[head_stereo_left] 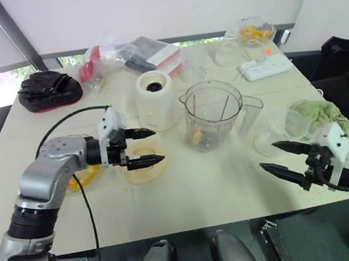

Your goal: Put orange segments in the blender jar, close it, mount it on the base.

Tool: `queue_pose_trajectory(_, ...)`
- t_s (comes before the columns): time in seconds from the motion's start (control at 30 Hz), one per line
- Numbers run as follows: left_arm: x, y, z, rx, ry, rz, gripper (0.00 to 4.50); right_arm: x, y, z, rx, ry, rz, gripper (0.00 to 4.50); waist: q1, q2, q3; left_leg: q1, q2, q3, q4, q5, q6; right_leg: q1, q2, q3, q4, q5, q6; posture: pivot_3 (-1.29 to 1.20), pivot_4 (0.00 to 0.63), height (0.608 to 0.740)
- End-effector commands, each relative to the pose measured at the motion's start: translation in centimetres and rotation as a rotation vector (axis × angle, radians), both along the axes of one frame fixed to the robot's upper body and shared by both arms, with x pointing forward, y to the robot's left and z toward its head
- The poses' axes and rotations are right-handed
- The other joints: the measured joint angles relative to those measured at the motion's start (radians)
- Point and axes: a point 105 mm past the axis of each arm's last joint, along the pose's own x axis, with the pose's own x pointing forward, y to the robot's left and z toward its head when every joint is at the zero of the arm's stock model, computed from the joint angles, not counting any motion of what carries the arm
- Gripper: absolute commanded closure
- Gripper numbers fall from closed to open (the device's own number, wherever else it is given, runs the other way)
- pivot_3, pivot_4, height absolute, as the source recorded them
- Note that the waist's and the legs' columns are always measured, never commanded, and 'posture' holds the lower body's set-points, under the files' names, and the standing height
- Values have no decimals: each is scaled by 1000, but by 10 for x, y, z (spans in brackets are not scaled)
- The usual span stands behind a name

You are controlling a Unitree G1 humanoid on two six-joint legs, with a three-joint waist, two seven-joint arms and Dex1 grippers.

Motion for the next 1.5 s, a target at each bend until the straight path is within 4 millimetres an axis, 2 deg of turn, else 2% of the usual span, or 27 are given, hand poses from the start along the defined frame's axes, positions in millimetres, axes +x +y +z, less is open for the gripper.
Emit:
queue_pose_trajectory(0.03, -1, 4, 9, 35, -34, -9, 269, -8, 23, 29, -16, -26, 163, 923, 1, -1, 0, 0, 0, 0, 0, 0, 0, 1, 0, 0, -2, 0, 0, 0, 150, 740)
queue_pose_trajectory(0.13, -5, 13, 6, 98, -22, -17, 269, -8, 47, 45, -33, -55, 283, 923, -2, -2, 1, 0, 0, 0, 0, 0, 0, 2, 0, 0, -6, 0, 0, 0, 150, 740)
queue_pose_trajectory(0.2, -6, 19, 5, 127, -20, -21, 269, -6, 55, 49, -41, -70, 313, 923, 0, -3, 2, 0, 1, 0, -1, 0, 0, 2, 0, -1, -7, 0, 0, 0, 150, 740)
queue_pose_trajectory(0.3, -4, 37, -7, 321, -54, -52, 269, 5, 73, 54, 14, -105, 342, 923, 2, -5, 3, -2, 1, -1, -1, 0, 0, 1, 0, -2, -9, 0, 0, 0, 150, 740)
queue_pose_trajectory(0.47, 6, 58, -16, 526, -115, -140, 269, 9, 95, 47, 62, -105, 386, 923, 8, -6, 4, -4, 0, -1, -2, 2, -3, 0, -2, -3, -11, 1, 0, 0, 150, 740)
queue_pose_trajectory(0.6, 25, 57, -12, 563, -134, -204, 269, 7, 106, 44, 99, -96, 406, 923, 17, -6, 3, -10, 0, -1, 0, 2, -3, -5, -2, -4, -11, 1, 0, 0, 150, 740)
queue_pose_trajectory(0.8, 52, 50, -9, 601, -155, -267, 269, 2, 108, 37, 107, -93, 366, 923, 22, -6, 3, -18, -1, -2, 4, 2, -3, -11, -2, -7, -9, 2, 1, 0, 150, 740)
queue_pose_trajectory(0.83, 56, 48, -9, 608, -164, -276, 799, 1, 107, 36, 108, -95, 354, 881, 22, -7, 4, -18, -1, -2, 6, 1, -3, -11, -2, -7, -8, 2, 1, 0, 150, 740)
queue_pose_trajectory(0.87, 59, 45, -10, 622, -174, -291, 1090, 0, 107, 36, 112, -98, 341, 881, 21, -7, 4, -19, -1, -2, 7, 1, -2, -12, -2, -8, -8, 2, 1, 0, 150, 740)
queue_pose_trajectory(1.1, 64, 34, -30, 701, -202, -413, 1090, -7, 103, 32, 121, -109, 258, 881, 17, -7, 4, -20, -1, -1, 12, 0, -1, -11, -2, -7, -5, 3, 3, 0, 150, 740)
queue_pose_trajectory(1.33, 66, 35, -52, 800, -186, -487, 1090, -13, 100, 29, 131, -103, 208, 881, 17, -8, 4, -20, -1, -1, 14, 0, 0, -11, -1, -7, -4, 4, 4, 0, 150, 740)
queue_pose_trajectory(1.5, 70, 28, -56, 804, -183, -483, 1090, -16, 103, 28, 139, -102, 198, 881, 17, -9, 5, -20, -2, -1, 15, 0, 0, -10, -1, -8, -4, 4, 4, 0, 150, 740)
